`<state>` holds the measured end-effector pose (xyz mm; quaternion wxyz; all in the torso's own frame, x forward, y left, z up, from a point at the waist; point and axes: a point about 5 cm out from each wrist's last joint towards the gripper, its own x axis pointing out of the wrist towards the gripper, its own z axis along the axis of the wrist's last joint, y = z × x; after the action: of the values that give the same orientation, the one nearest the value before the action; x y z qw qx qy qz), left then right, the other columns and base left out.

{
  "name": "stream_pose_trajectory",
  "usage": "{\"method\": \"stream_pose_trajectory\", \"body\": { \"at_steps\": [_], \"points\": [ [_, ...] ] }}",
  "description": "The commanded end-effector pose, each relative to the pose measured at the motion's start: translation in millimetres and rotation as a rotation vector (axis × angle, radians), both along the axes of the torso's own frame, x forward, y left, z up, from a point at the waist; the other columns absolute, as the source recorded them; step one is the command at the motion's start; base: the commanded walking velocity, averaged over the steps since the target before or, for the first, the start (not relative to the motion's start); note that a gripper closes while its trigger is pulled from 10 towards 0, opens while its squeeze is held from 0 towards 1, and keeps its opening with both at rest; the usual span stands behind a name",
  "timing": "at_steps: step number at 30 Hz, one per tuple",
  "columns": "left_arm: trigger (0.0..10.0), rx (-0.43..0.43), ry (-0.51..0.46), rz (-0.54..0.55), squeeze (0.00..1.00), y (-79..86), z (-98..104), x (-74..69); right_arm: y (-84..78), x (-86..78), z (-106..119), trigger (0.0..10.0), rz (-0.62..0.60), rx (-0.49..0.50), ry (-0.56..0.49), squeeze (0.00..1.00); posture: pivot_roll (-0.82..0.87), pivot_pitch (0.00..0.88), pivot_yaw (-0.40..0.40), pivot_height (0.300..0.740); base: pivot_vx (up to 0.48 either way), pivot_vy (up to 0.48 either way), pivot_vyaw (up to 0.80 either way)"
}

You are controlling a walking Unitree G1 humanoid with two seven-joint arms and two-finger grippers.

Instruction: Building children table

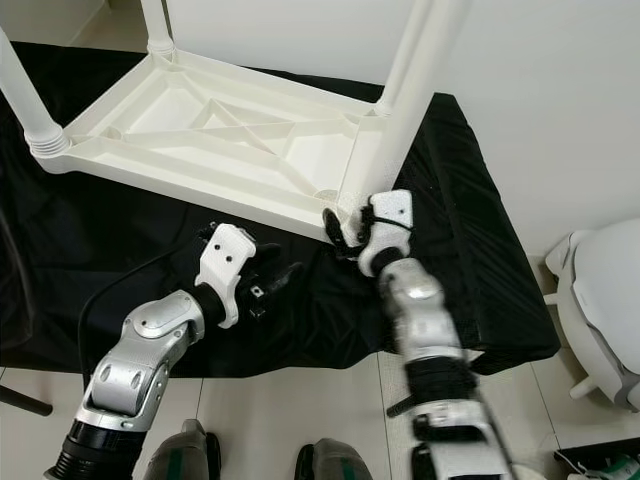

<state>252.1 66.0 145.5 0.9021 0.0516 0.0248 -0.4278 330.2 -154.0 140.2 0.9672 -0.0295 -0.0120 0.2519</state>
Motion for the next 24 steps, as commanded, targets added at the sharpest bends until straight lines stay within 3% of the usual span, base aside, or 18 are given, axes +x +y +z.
{"method": "stream_pose_trajectory", "body": {
  "at_steps": [1,5,12,13,14,15,24],
  "points": [
    [10.0,-0.007,-0.018,0.118,0.00,0.5,1,4.1,-0.9,-0.1,-9,10.0,0.053,-0.029,0.032,0.00,0.01,0.020,-0.092,0.740,0.000,0.000,0.00],
    [10.0,-0.007,-0.028,0.117,0.00,1.6,4,4.6,-13.3,6.8,-18,10.0,0.155,-0.132,0.084,0.00,0.01,0.017,-0.092,0.740,0.000,0.000,0.00],
    [10.0,-0.008,-0.034,0.114,0.00,0.7,5,3.8,-9.9,12.3,-26,10.0,0.217,-0.149,0.130,0.00,0.02,0.008,-0.093,0.740,0.000,0.000,0.00],
    [10.0,-0.008,-0.035,0.113,0.00,0.5,6,3.5,-7.0,14.1,-27,5.6,0.223,-0.133,0.142,0.00,0.03,0.004,-0.094,0.740,0.000,0.000,0.00],
    [10.0,-0.007,-0.036,0.113,0.00,0.6,6,3.4,-5.4,15.4,-28,5.6,0.230,-0.120,0.149,0.00,0.03,0.004,-0.093,0.740,0.000,0.000,0.00],
    [10.0,-0.008,-0.037,0.113,0.00,0.7,6,3.1,-2.4,16.8,-28,0.0,0.236,-0.114,0.149,0.00,0.03,0.001,-0.093,0.740,0.000,0.000,0.00],
    [10.0,-0.003,-0.042,0.111,0.00,1.3,8,2.0,6.1,20.7,-27,0.0,0.276,-0.084,0.134,0.00,0.04,0.000,-0.093,0.740,0.000,0.000,0.00]
  ]
}}
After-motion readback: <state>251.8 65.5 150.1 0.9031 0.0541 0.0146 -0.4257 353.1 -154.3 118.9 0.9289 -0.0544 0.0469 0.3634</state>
